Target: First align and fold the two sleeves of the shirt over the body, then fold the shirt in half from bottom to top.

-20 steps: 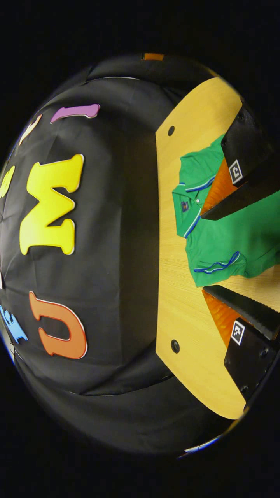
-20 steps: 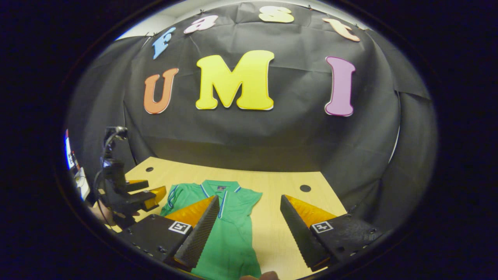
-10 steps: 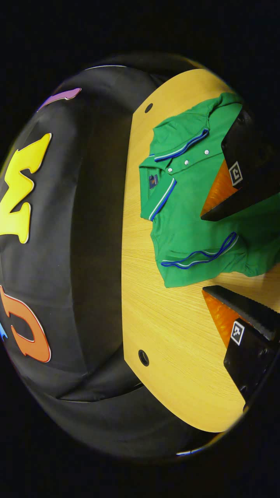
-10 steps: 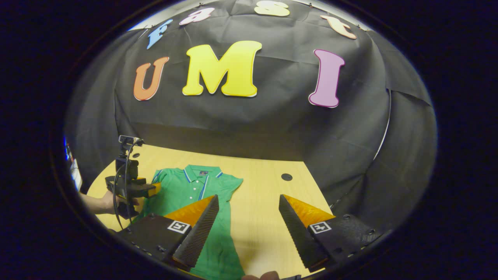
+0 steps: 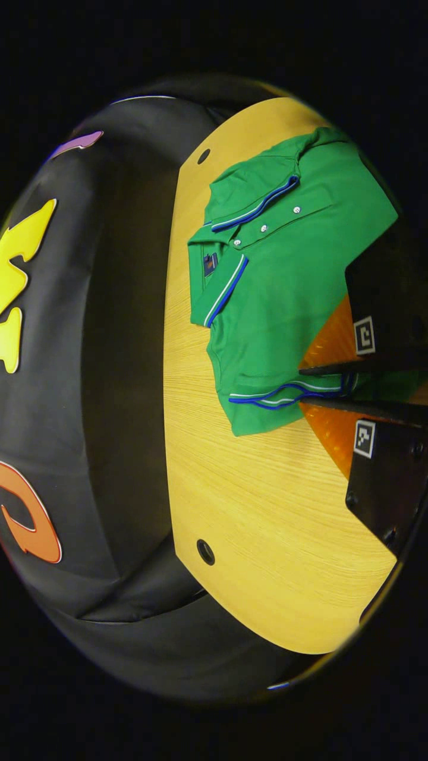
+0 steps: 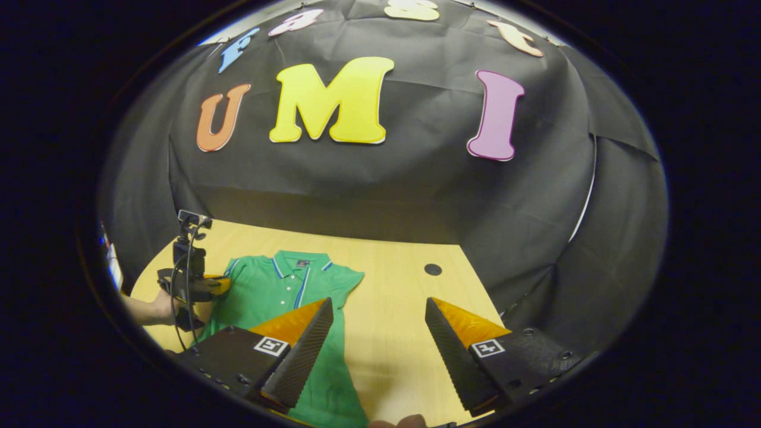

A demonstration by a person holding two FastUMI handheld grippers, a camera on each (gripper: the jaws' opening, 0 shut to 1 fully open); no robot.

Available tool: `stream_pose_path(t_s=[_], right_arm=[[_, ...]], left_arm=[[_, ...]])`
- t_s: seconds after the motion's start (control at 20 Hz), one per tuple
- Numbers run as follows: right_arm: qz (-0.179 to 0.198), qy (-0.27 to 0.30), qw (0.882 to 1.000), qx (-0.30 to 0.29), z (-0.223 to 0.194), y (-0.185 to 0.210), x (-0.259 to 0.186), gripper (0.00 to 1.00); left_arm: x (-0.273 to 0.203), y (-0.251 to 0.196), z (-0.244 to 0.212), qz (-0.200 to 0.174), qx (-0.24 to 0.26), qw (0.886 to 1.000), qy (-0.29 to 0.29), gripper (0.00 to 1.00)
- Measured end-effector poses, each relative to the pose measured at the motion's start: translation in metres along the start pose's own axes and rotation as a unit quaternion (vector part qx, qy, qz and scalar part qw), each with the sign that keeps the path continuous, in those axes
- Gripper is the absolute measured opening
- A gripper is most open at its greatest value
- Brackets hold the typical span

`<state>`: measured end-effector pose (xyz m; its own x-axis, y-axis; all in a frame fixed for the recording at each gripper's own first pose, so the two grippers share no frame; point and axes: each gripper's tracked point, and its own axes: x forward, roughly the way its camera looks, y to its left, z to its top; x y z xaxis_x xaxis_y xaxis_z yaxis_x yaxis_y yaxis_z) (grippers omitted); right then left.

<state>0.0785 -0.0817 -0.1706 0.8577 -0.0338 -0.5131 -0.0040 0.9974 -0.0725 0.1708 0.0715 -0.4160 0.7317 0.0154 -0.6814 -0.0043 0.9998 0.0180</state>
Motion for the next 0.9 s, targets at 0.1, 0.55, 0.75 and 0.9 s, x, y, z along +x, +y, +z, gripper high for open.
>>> stream_pose_path(t_s=[0.1, 0.55, 0.75, 0.9], right_arm=[[0.001, 0.002, 1.000, 0.002, -0.001, 0.001, 0.001, 0.95], [0.012, 0.001, 1.000, 0.008, -0.005, 0.008, -0.003, 0.95], [0.016, -0.004, 1.000, 0.015, -0.002, 0.008, -0.008, 0.95], [0.014, -0.015, 1.000, 0.019, 0.000, 0.004, -0.017, 0.95]], left_arm=[[0.000, 0.002, 0.003, -0.005, 0.003, 1.000, -0.001, 0.18], [-0.031, -0.002, 0.039, -0.027, -0.013, 0.999, -0.040, 0.06], [-0.053, -0.018, 0.073, -0.045, -0.033, 0.996, -0.063, 0.06], [-0.058, -0.045, 0.091, -0.062, -0.042, 0.995, -0.069, 0.05]])
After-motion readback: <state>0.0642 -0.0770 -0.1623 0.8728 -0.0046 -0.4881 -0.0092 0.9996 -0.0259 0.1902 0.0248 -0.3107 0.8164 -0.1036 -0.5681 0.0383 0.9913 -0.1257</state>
